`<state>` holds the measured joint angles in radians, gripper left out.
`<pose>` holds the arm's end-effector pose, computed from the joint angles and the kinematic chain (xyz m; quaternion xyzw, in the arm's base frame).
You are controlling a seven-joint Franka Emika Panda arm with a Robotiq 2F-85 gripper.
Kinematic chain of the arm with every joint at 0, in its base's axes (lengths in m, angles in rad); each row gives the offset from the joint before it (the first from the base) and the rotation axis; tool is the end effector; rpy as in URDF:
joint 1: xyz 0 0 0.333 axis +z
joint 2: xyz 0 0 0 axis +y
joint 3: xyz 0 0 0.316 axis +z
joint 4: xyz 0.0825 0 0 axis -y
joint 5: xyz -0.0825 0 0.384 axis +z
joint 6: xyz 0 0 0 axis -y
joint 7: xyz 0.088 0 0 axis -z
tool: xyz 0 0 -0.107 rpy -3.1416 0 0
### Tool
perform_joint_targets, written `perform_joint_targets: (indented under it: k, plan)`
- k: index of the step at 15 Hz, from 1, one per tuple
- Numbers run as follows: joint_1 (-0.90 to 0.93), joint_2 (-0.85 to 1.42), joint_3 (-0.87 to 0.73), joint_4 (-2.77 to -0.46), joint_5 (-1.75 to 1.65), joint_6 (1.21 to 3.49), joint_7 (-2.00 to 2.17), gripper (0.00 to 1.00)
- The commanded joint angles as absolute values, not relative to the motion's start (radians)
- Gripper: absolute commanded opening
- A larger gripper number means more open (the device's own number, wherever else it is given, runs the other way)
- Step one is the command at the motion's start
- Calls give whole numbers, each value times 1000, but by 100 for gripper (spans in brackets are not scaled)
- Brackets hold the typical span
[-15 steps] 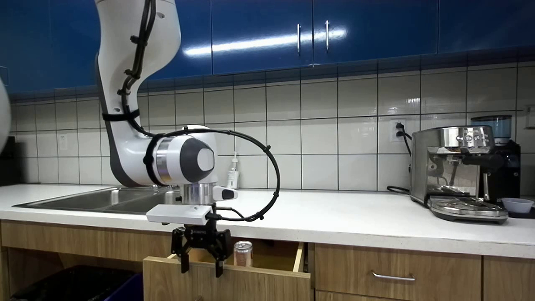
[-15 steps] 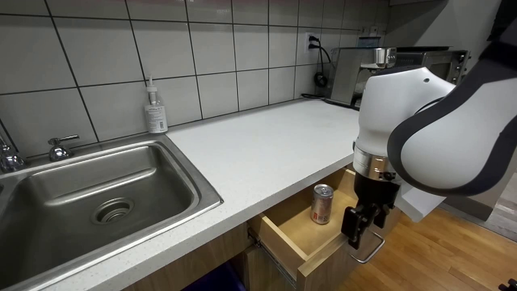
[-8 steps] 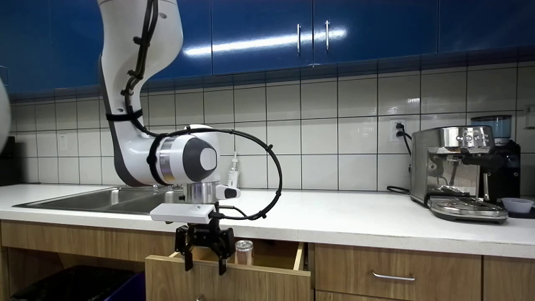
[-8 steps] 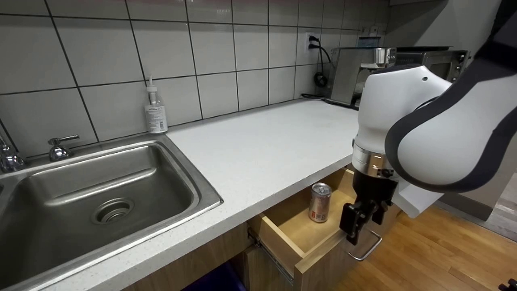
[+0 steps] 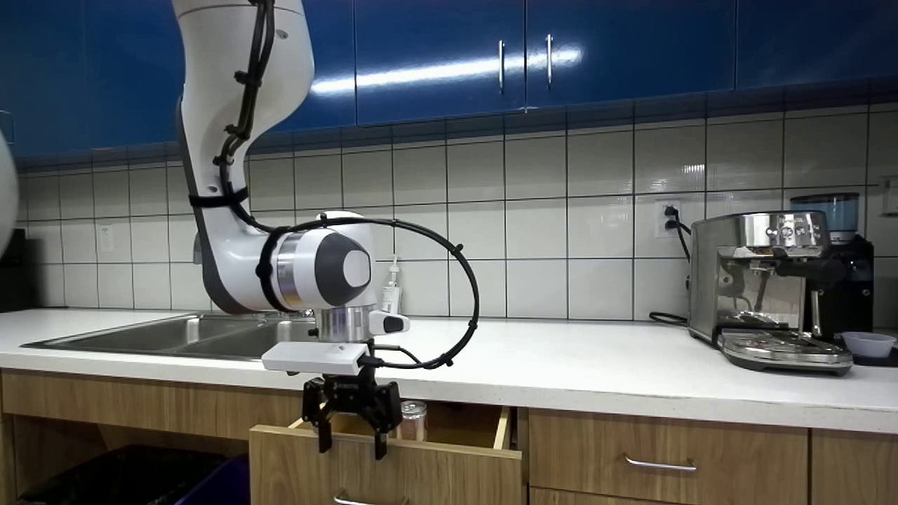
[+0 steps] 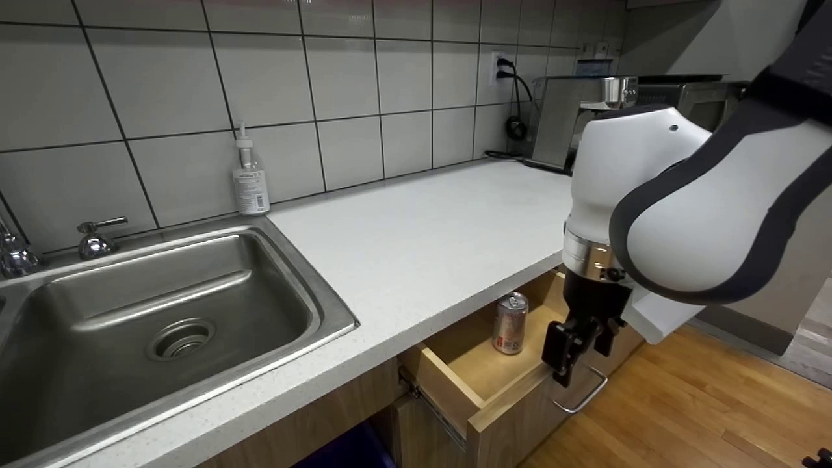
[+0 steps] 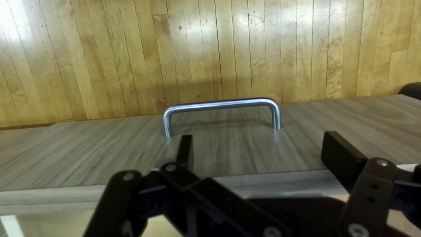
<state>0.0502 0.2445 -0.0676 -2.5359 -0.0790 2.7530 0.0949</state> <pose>0.4544 -0.0063 0.1804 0.9995 -0.0185 -0.0128 0.0232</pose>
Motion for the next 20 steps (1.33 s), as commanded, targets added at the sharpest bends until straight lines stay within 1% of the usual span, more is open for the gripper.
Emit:
perform_joint_targets:
  k: [1, 20]
  plan:
    - [47, 269, -81, -2502, -103, 2766, 118, 100]
    - [41, 309, -94, -2438, -95, 2761, 109, 100]
